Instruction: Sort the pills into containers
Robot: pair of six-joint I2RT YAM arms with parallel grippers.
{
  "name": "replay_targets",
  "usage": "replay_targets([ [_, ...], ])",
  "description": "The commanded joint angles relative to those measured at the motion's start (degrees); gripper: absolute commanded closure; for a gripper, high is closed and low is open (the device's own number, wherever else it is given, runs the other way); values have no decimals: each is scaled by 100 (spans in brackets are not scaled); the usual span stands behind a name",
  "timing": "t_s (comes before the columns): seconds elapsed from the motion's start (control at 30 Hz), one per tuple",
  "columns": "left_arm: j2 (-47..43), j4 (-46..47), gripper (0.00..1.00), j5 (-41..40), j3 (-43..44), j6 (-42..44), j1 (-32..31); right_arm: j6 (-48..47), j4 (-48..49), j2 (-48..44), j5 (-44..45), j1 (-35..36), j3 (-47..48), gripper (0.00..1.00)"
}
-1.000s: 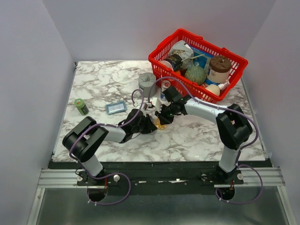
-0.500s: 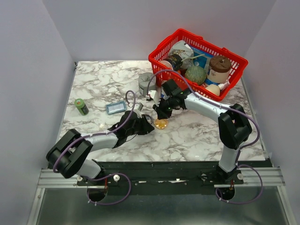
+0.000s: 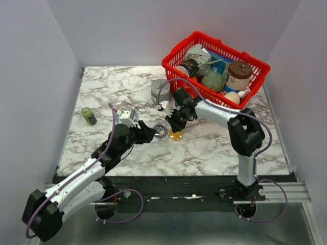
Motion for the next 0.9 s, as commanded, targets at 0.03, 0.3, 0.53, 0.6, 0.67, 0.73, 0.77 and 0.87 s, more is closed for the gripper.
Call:
replay_targets([
  [0.03,-807,-1201,26,-669,421,509,175,34,-402,9,8,45,260,80],
  [0.3,-1326,-2133,4,-661,1239,1431,377,-616,-1175,-1411,-495,37,779,62],
  [0.53,-1300,-2783,1,-538,2467,2231,667,-863,-789,-3705,-347,36,322,0],
  [0.6,-1300,-3064,1,-424,2820,2406,676,-488,-344,-4129,-40,10,278,0],
  [0.67,-1317,-3257,1,-223,3251,2513,667,423,-235,-4447,716,-60,557,0],
  [0.73,-1317,-3407,1,-134,3584,2662,667,1050,-174,-4544,1121,-288,1005,0],
  [0.77,-1326,-3503,1,-116,3656,2697,676,1436,-139,-4684,1114,-402,1103,0],
  [0.87,-1352,-3601,1,-151,3780,2768,676,1886,-77,-4860,930,-824,1376,0],
])
